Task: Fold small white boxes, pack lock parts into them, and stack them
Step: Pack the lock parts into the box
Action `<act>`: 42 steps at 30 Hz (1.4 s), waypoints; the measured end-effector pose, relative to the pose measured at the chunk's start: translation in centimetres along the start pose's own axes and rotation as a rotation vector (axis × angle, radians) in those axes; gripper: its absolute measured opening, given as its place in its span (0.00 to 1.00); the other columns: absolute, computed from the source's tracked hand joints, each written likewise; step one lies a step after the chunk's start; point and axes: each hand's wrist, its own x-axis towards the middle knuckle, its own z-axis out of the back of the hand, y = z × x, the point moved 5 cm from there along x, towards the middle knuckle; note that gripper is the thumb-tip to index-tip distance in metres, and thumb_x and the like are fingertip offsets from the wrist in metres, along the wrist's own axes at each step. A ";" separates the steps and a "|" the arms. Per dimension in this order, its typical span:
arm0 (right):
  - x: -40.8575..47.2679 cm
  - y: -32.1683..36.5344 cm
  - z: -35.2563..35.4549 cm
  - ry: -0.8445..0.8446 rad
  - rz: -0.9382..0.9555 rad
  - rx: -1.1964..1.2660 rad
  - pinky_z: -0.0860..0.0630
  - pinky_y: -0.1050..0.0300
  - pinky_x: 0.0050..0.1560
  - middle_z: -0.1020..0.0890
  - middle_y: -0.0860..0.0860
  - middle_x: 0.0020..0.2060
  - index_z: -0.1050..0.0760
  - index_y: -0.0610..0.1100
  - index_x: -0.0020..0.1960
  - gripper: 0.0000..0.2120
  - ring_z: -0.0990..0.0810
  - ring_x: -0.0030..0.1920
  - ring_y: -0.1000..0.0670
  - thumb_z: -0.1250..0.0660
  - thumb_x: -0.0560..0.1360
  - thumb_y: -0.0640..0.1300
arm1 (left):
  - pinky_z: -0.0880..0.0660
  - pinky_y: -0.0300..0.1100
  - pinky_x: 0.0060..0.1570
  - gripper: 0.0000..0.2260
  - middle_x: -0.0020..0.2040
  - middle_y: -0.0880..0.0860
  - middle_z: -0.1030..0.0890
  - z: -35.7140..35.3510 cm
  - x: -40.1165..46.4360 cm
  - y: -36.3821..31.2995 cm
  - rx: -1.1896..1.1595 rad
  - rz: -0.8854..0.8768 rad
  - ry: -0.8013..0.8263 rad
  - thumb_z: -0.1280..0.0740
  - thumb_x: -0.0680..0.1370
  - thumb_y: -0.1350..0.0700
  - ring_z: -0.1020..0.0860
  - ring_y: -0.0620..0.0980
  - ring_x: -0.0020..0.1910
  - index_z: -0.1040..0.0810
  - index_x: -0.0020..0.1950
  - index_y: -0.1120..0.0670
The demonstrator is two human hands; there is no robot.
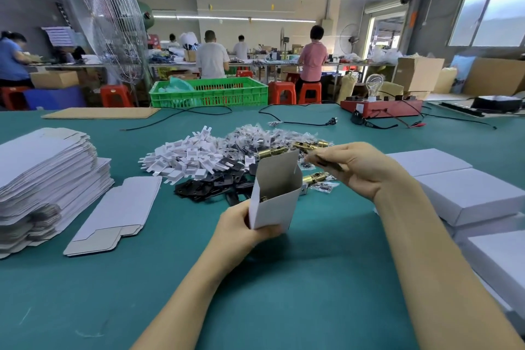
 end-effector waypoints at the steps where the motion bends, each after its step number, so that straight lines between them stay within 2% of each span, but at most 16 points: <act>1: -0.3 0.4 -0.1 -0.003 0.023 -0.141 0.21 0.66 0.35 0.17 0.41 0.41 0.22 0.30 0.45 0.03 0.16 0.36 0.52 0.34 0.73 0.29 | 0.24 0.38 0.43 0.12 0.44 0.49 0.15 0.0 0.0 0.1 0.019 0.002 0.010 0.23 0.64 0.54 0.20 0.43 0.41 0.17 0.46 0.50; 3: -0.7 1.0 -0.5 -0.006 0.056 -0.339 0.21 0.64 0.38 0.17 0.43 0.39 0.20 0.32 0.45 0.03 0.17 0.37 0.52 0.31 0.72 0.30 | 0.24 0.38 0.43 0.11 0.44 0.47 0.15 0.0 0.0 0.2 0.045 0.005 0.032 0.23 0.66 0.55 0.20 0.43 0.41 0.17 0.46 0.47; 6: -1.5 2.4 -0.8 -0.041 0.169 -0.608 0.23 0.54 0.52 0.17 0.44 0.39 0.18 0.40 0.43 0.04 0.19 0.44 0.46 0.29 0.71 0.32 | 0.24 0.36 0.43 0.12 0.45 0.45 0.15 -0.1 -0.2 0.2 0.054 0.024 0.041 0.23 0.66 0.54 0.20 0.42 0.43 0.17 0.47 0.43; 8: -2.3 3.6 -1.1 -0.065 0.263 -0.768 0.24 0.53 0.52 0.16 0.46 0.38 0.18 0.44 0.40 0.06 0.18 0.44 0.46 0.28 0.72 0.35 | 0.23 0.38 0.45 0.13 0.46 0.46 0.15 0.0 -0.2 0.2 0.048 0.043 0.029 0.23 0.65 0.52 0.19 0.45 0.45 0.18 0.47 0.43; 11: -3.7 5.4 -1.7 -0.068 0.427 -0.934 0.24 0.59 0.44 0.17 0.50 0.35 0.18 0.47 0.40 0.07 0.19 0.38 0.55 0.29 0.73 0.37 | 0.21 0.49 0.52 0.14 0.48 0.49 0.15 0.0 -0.2 0.4 0.018 0.079 0.019 0.24 0.64 0.52 0.18 0.53 0.50 0.17 0.49 0.46; 13: -4.7 6.3 -2.2 -0.026 0.519 -0.936 0.24 0.63 0.42 0.16 0.51 0.36 0.18 0.48 0.41 0.06 0.19 0.37 0.57 0.28 0.73 0.38 | 0.22 0.50 0.53 0.16 0.48 0.49 0.15 0.0 -0.2 0.5 0.005 0.093 0.026 0.23 0.63 0.52 0.18 0.53 0.52 0.17 0.50 0.46; 17: -6.5 7.2 -3.9 0.163 0.627 -0.914 0.24 0.69 0.43 0.16 0.54 0.37 0.18 0.49 0.43 0.04 0.20 0.39 0.56 0.28 0.72 0.41 | 0.22 0.42 0.50 0.18 0.48 0.46 0.15 -0.1 -0.2 0.5 0.006 0.083 0.035 0.22 0.63 0.52 0.18 0.48 0.50 0.18 0.51 0.45; 21: -6.4 5.9 -6.0 0.346 0.567 -0.942 0.21 0.61 0.48 0.15 0.50 0.40 0.17 0.45 0.45 0.04 0.17 0.43 0.51 0.28 0.72 0.38 | 0.21 0.46 0.50 0.16 0.48 0.47 0.15 -0.1 -0.1 0.6 0.025 0.078 0.027 0.22 0.63 0.52 0.18 0.50 0.50 0.17 0.50 0.45; 25: -4.8 4.1 -6.8 0.291 0.542 -1.028 0.19 0.49 0.48 0.16 0.50 0.37 0.18 0.44 0.44 0.03 0.17 0.42 0.44 0.29 0.73 0.37 | 0.21 0.48 0.50 0.15 0.47 0.49 0.15 -0.1 -0.1 0.5 0.023 0.084 0.028 0.23 0.63 0.52 0.17 0.51 0.48 0.18 0.48 0.43; 27: -4.2 3.3 -7.0 0.285 0.505 -1.037 0.19 0.49 0.46 0.17 0.52 0.35 0.18 0.44 0.44 0.04 0.18 0.42 0.43 0.29 0.74 0.36 | 0.22 0.46 0.48 0.14 0.46 0.49 0.15 -0.1 -0.2 0.5 0.018 0.082 0.031 0.23 0.63 0.52 0.18 0.48 0.45 0.18 0.47 0.43; 29: -3.8 2.8 -7.2 0.267 0.513 -1.098 0.21 0.58 0.42 0.18 0.56 0.34 0.18 0.46 0.44 0.05 0.18 0.39 0.48 0.29 0.74 0.37 | 0.22 0.46 0.47 0.14 0.46 0.49 0.15 -0.1 -0.2 0.5 0.012 0.084 0.035 0.23 0.63 0.51 0.18 0.48 0.45 0.17 0.47 0.43; 32: -3.6 2.6 -7.6 0.231 0.552 -1.228 0.30 0.72 0.38 0.18 0.56 0.35 0.18 0.48 0.44 0.04 0.21 0.38 0.56 0.29 0.74 0.39 | 0.21 0.48 0.50 0.15 0.47 0.48 0.15 -0.1 -0.2 0.5 0.009 0.091 0.030 0.23 0.63 0.51 0.17 0.51 0.48 0.17 0.48 0.43; 35: -3.6 2.4 -7.9 0.222 0.573 -1.327 0.33 0.78 0.36 0.20 0.55 0.37 0.17 0.45 0.48 0.04 0.24 0.37 0.61 0.30 0.74 0.39 | 0.21 0.46 0.48 0.15 0.46 0.48 0.15 -0.2 -0.1 0.5 0.007 0.091 0.027 0.23 0.63 0.51 0.18 0.48 0.46 0.17 0.48 0.42; 37: -3.7 2.2 -8.1 0.222 0.590 -1.384 0.31 0.75 0.40 0.19 0.53 0.41 0.17 0.44 0.51 0.07 0.22 0.41 0.57 0.31 0.75 0.38 | 0.22 0.44 0.47 0.15 0.46 0.48 0.15 -0.2 -0.1 0.6 0.004 0.095 0.023 0.23 0.63 0.51 0.18 0.48 0.46 0.17 0.48 0.43; 39: -3.8 2.2 -8.2 0.206 0.604 -1.395 0.28 0.66 0.48 0.17 0.51 0.46 0.18 0.44 0.52 0.09 0.21 0.47 0.53 0.32 0.75 0.37 | 0.22 0.44 0.47 0.15 0.46 0.49 0.15 -0.2 -0.1 0.7 -0.003 0.099 0.022 0.23 0.62 0.51 0.18 0.49 0.46 0.17 0.48 0.45; 42: -3.8 2.3 -8.1 0.188 0.610 -1.369 0.28 0.63 0.51 0.16 0.51 0.47 0.17 0.44 0.52 0.09 0.21 0.48 0.52 0.33 0.74 0.36 | 0.22 0.48 0.49 0.18 0.47 0.52 0.15 -0.2 -0.1 0.7 -0.030 0.099 0.021 0.22 0.59 0.48 0.19 0.49 0.45 0.17 0.47 0.48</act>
